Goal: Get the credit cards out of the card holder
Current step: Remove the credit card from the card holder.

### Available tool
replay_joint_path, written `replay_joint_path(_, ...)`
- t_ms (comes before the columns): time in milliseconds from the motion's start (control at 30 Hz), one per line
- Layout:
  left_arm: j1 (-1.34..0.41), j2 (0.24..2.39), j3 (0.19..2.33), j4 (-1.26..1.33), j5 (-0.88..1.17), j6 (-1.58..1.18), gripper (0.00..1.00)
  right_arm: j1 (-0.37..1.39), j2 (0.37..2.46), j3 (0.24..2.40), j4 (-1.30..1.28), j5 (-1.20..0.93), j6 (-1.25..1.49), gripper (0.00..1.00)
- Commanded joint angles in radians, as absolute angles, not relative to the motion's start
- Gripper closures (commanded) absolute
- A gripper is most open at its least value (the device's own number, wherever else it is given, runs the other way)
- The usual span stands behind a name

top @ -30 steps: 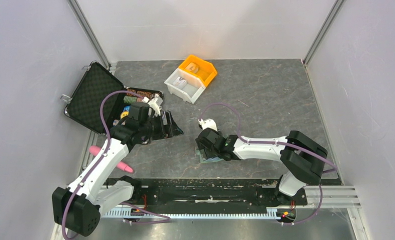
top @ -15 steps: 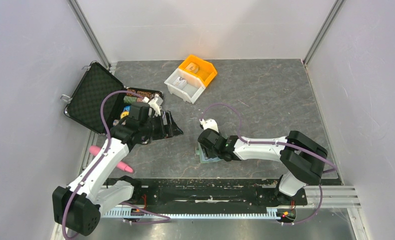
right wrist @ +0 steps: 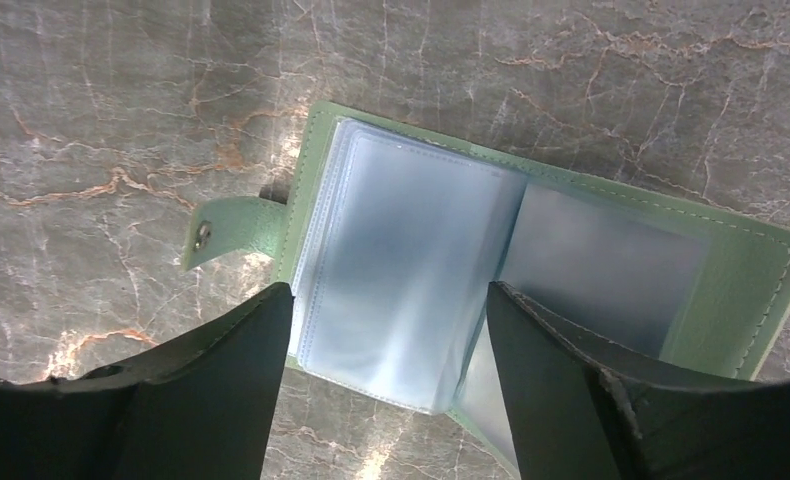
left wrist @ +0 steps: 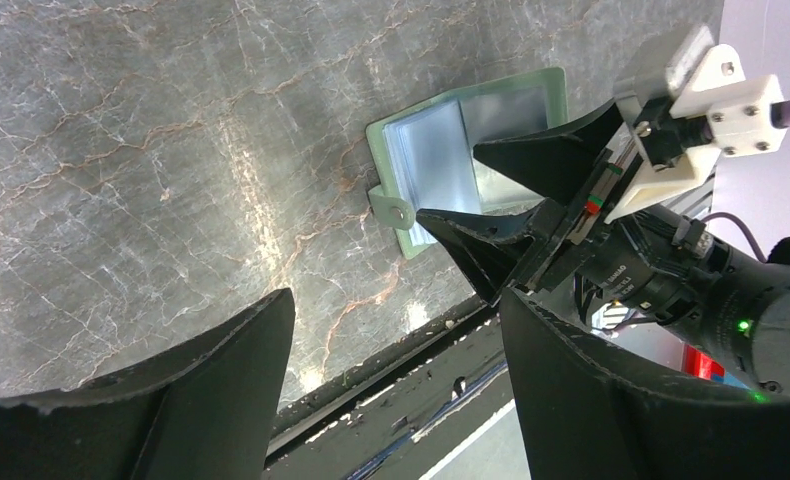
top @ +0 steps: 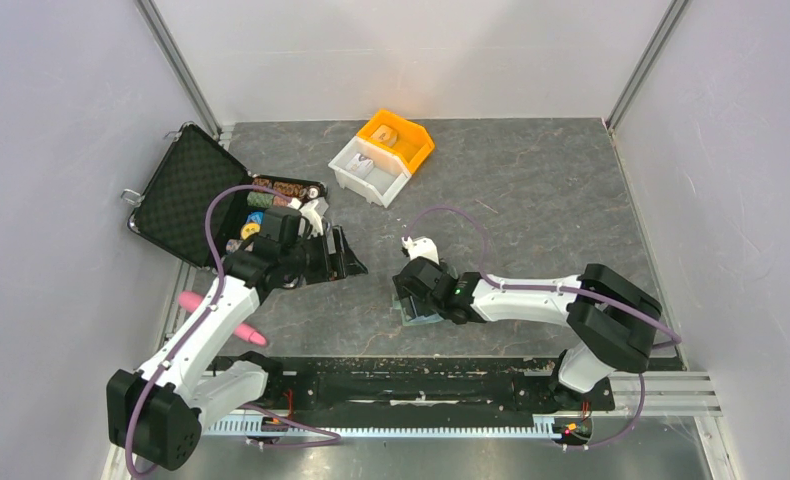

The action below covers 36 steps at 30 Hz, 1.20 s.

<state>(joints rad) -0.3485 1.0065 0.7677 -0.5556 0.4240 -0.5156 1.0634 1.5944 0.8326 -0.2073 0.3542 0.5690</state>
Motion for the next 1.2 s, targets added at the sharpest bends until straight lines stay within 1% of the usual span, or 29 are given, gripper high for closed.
replay_joint_path(0,-0.348,0.994,0.763,-0.561,0.449,-0.502,0.19,1.069,1.557,0.835,-0.196,0.349,0.587,0.24)
replay_joint_path(133,-0.348,0.987,0.757,-0.563,0.454,-0.501,0.19,1.073,1.587,0.854,-0.233,0.372,0.588,0.24)
replay_joint_path(467,-0.348,0.971,0.748,-0.565,0.445,-0.501,0.19,1.092,1.638,0.871,-0.236,0.388,0.583,0.26)
replay_joint_path(633,-0.347,0.975,0.746,-0.564,0.443,-0.500,0.19,1.095,1.629,0.870,-0.236,0.402,0.586,0.38)
replay_joint_path(833,-0.348,0.988,0.751,-0.564,0.454,-0.502,0.19,1.095,1.598,0.861,-0.207,0.379,0.592,0.49)
replay_joint_path(933,-0.348,0.995,0.752,-0.565,0.466,-0.507,0.19,1.095,1.592,0.849,-0.188,0.359,0.603,0.52)
replay_joint_path(1000,-0.349,0.999,0.743,-0.552,0.488,-0.531,0.19,1.094,1.575,0.832,-0.163,0.348,0.611,0.56)
replay_joint_path(1167,-0.359,1.011,0.701,-0.501,0.519,-0.587,0.20,1.069,1.531,0.772,-0.082,0.280,0.634,0.62)
